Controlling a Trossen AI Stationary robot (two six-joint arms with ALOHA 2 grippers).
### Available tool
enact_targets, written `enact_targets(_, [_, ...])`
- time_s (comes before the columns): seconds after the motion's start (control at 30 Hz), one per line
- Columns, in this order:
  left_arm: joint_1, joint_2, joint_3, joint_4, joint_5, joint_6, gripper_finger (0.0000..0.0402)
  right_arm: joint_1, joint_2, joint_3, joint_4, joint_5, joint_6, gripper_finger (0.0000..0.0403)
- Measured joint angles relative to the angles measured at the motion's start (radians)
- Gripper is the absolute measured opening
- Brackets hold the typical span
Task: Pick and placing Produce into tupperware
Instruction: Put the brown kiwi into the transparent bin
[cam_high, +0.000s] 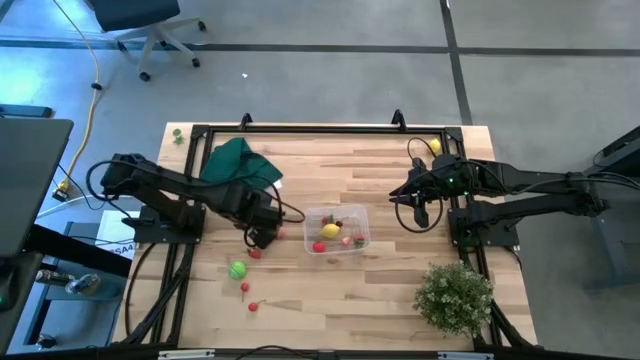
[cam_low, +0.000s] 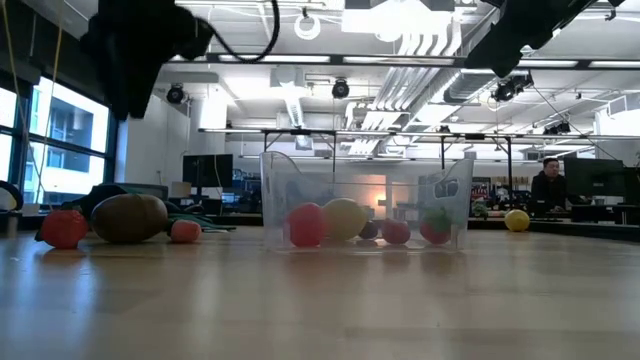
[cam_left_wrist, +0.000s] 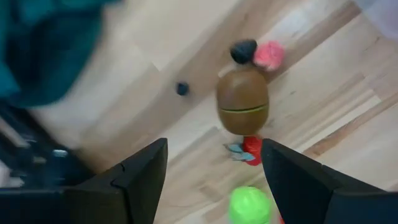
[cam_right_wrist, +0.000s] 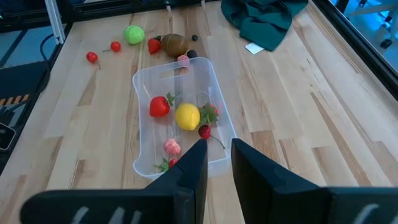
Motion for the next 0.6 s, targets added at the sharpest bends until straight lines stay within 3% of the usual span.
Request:
enact_targets(0.13, [0.003,0.000,-0.081,0.109,0.065,-0.026,0.0248,0.000,0.000,0.000,0.000,0.000,0.000,0.0062])
enact_targets(0.43, [0.003,0.017,-0.194,0.318,0.102,0.009,0.0248,0.000,0.000,0.000,0.000,0.000,0.000,0.0062])
enact_targets(0.6, [0.003,0.027,-0.225,0.355,0.102,0.029,0.0248,0.000,0.000,0.000,0.000,0.000,0.000,0.0062])
